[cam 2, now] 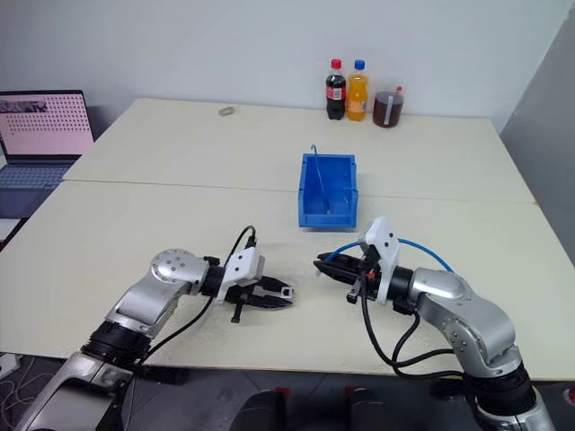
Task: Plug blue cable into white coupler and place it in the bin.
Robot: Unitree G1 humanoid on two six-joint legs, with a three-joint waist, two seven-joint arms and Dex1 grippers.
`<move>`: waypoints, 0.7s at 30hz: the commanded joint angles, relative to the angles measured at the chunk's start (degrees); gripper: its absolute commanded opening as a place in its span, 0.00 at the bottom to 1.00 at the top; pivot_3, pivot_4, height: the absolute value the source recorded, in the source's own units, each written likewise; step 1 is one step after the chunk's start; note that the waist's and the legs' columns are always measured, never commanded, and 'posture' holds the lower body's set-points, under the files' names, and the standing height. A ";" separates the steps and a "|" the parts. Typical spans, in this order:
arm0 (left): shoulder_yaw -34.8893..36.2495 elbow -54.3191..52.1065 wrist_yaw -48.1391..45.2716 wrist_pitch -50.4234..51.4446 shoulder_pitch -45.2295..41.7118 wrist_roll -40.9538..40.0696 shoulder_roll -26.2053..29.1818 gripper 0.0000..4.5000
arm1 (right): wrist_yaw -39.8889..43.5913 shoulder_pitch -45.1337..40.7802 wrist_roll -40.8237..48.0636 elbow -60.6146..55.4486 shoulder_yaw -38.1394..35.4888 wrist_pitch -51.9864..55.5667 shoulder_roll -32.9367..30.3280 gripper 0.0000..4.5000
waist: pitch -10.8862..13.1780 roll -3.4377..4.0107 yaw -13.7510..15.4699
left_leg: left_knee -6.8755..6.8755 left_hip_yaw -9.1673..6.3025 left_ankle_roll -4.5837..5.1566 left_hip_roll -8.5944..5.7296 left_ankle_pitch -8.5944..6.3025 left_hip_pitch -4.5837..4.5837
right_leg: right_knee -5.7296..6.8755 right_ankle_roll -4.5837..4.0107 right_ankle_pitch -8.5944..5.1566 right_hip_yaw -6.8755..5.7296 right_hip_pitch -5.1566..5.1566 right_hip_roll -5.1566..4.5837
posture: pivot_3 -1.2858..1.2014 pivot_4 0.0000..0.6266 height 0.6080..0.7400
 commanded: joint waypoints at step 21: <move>-0.82 1.06 -2.09 -0.27 -2.44 2.36 -2.61 0.18 | 5.56 -4.73 -14.98 9.97 13.92 -11.33 5.60 0.03 | 0.00 0.00 0.04 | 0.05 -0.08 0.00 0.04 0.00 -0.01 | 0.07 -0.01 0.01 -0.05 0.01 0.06 | 0.52 0.24 1.00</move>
